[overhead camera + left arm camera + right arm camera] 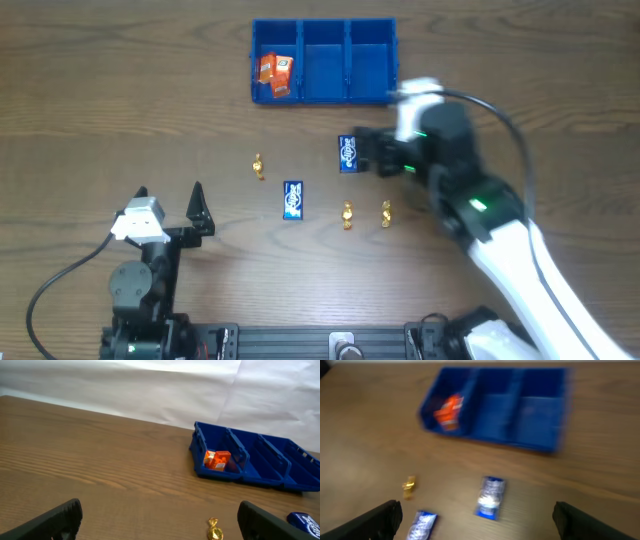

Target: Sort Candies Into Trays

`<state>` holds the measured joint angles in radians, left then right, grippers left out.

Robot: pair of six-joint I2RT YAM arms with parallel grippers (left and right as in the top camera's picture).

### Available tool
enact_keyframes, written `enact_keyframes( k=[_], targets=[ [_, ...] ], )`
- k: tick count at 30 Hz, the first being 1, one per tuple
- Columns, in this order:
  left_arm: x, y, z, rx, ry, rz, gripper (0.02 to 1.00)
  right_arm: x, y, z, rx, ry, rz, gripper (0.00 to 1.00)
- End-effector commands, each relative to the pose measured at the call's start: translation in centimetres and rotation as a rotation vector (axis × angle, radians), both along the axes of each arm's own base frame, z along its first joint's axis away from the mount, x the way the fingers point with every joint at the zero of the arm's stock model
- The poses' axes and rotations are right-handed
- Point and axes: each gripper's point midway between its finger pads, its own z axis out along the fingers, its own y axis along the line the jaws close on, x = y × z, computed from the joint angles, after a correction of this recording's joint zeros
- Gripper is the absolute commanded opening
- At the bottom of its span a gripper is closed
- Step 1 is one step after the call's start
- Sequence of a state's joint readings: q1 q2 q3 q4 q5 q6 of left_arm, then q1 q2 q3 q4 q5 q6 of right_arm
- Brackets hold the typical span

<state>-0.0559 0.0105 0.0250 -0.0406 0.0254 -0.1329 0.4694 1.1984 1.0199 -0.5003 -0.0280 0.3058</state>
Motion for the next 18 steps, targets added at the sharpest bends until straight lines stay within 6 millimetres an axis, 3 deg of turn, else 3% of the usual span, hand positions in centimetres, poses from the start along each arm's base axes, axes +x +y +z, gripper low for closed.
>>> enact_keyframes(
  k=[1, 3, 9, 18],
  targets=[
    [-0.1, 0.2, -1.8, 0.01, 0.052, 0.011, 0.998, -0.1, 6.5, -4.1, -0.057, 0.241, -0.028, 0.998],
    [-0.1, 0.2, -1.8, 0.01, 0.052, 0.011, 0.998, -1.7, 9.3, -7.5, -0.106, 0.376, -0.028, 0.998],
    [-0.1, 0.2, -1.8, 0.01, 0.052, 0.011, 0.998, -5.5, 13.0, -14.1, -0.192, 0.54, -0.065, 0.998],
    [-0.1, 0.2, -1.8, 0.01, 0.052, 0.011, 0.998, -6.7, 12.3, -20.0, -0.286, 0.618, -0.246, 0.998]
  ],
)
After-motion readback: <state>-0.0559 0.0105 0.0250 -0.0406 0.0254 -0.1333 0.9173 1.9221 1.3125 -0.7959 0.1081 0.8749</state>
